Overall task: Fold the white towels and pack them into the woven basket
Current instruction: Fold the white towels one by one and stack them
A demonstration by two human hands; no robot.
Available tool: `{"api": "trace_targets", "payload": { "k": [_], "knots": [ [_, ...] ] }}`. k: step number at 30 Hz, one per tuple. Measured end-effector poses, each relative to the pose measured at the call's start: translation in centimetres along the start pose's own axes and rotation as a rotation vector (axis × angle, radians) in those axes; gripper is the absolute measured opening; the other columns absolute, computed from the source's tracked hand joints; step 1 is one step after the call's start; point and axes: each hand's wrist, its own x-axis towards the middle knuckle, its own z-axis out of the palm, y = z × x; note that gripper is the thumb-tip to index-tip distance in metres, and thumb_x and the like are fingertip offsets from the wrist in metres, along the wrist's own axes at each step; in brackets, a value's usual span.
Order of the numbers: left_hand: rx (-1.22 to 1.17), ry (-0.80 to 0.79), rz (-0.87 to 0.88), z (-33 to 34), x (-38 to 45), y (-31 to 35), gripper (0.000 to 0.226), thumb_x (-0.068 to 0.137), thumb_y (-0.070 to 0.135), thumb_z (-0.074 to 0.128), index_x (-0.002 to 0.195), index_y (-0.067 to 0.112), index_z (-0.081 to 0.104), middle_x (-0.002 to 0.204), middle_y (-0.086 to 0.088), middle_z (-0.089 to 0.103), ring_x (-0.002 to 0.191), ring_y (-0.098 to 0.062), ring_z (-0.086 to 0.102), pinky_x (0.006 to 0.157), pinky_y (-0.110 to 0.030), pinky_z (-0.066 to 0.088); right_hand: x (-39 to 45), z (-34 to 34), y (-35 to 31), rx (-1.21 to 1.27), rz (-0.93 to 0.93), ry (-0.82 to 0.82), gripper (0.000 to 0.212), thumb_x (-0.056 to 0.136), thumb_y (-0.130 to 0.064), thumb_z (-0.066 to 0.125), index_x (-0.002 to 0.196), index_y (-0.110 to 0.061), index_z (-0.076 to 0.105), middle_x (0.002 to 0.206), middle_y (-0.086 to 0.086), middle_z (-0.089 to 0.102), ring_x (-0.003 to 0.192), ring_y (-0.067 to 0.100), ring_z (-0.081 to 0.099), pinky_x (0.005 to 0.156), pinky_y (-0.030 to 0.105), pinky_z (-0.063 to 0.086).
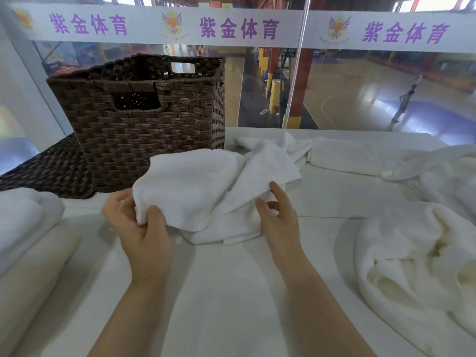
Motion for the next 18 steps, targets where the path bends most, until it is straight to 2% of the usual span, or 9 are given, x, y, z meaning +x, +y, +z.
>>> {"api": "trace_targets", "payload": {
  "k": [2, 5, 8, 10, 12, 15, 16, 18],
  "knots": [
    [0.064, -0.058, 0.03, 0.1, -0.3, 0.0, 0.057, 0.095, -0.01, 0.04, 0.13, 0.035, 0.032, 0.123, -0.005, 0.056, 0.105, -0.016, 0.059, 0.086, -0.028, 0.051, 0.0, -0.1, 0.0, 0.03, -0.042, 0.036, 0.05, 0.094, -0.026, 0.061, 0.14, -0.037, 0.046, 0.113, -0.005, 0.058, 0.094, -0.003, 0.057, 0.071, 0.009, 0.043],
    [0.084, -0.02, -0.043, 0.2, -0.5, 0.1, 0.055, 0.098, 0.0, 0.042, 0.139, 0.035, 0.032, 0.121, 0.009, 0.058, 0.107, -0.005, 0.06, 0.09, -0.022, 0.051, 0.4, -0.6, -0.2, 0.308, -0.074, 0.131, 0.044, 0.092, -0.015, 0.064, 0.134, -0.025, 0.055, 0.112, -0.005, 0.06, 0.086, -0.009, 0.061, 0.074, 0.004, 0.046],
    [0.044, 0.156, -0.183, -0.5, 0.5, -0.4, 0.042, 0.097, 0.013, 0.045, 0.134, 0.032, 0.045, 0.123, 0.007, 0.06, 0.107, -0.005, 0.061, 0.096, -0.033, 0.051, 1.0, -1.7, -0.2, 0.63, 0.009, 0.263, 0.033, 0.088, -0.01, 0.069, 0.12, -0.013, 0.065, 0.115, 0.005, 0.068, 0.104, 0.011, 0.067, 0.092, 0.022, 0.053],
    [-0.033, 0.236, -0.266, -1.1, 1.3, -0.8, 0.033, 0.095, 0.018, 0.047, 0.126, 0.029, 0.053, 0.125, 0.003, 0.062, 0.11, -0.011, 0.063, 0.098, -0.038, 0.052, 1.5, -2.5, 0.2, 0.773, 0.048, 0.324, 0.021, 0.087, -0.003, 0.068, 0.108, -0.007, 0.068, 0.111, 0.012, 0.07, 0.104, 0.024, 0.068, 0.089, 0.027, 0.054],
    [-0.098, 0.279, -0.336, -1.3, 1.8, -0.8, 0.023, 0.096, 0.022, 0.047, 0.116, 0.028, 0.057, 0.119, 0.003, 0.065, 0.104, -0.01, 0.065, 0.093, -0.034, 0.053, 1.7, -3.2, 0.3, 0.834, 0.076, 0.351, 0.018, 0.088, 0.004, 0.061, 0.103, -0.004, 0.063, 0.104, 0.014, 0.065, 0.096, 0.026, 0.065, 0.081, 0.026, 0.054],
    [-0.054, 0.284, -0.364, -1.3, 1.8, -0.5, 0.015, 0.094, 0.025, 0.046, 0.103, 0.031, 0.056, 0.105, 0.008, 0.064, 0.092, -0.005, 0.063, 0.082, -0.028, 0.053, 1.1, -3.3, -0.1, 0.885, 0.09, 0.302, 0.039, 0.088, 0.007, 0.049, 0.125, -0.007, 0.05, 0.103, 0.01, 0.055, 0.086, 0.021, 0.058, 0.076, 0.03, 0.051],
    [-0.031, 0.286, -0.357, -1.3, 1.7, -0.2, 0.016, 0.093, 0.024, 0.045, 0.102, 0.031, 0.055, 0.101, 0.009, 0.063, 0.087, -0.002, 0.061, 0.077, -0.025, 0.052, 0.8, -3.3, -0.3, 0.878, 0.088, 0.281, 0.047, 0.088, 0.008, 0.046, 0.131, -0.009, 0.047, 0.099, 0.008, 0.055, 0.081, 0.019, 0.057, 0.075, 0.03, 0.051],
    [0.042, 0.284, -0.301, -1.4, 1.1, 0.7, 0.021, 0.092, 0.017, 0.044, 0.108, 0.027, 0.052, 0.095, 0.01, 0.057, 0.075, 0.009, 0.056, 0.067, -0.014, 0.046, -0.2, -3.3, -0.8, 0.789, 0.042, 0.248, 0.054, 0.085, 0.013, 0.041, 0.132, -0.014, 0.05, 0.082, 0.004, 0.053, 0.068, 0.016, 0.052, 0.068, 0.03, 0.048]
  ]
}}
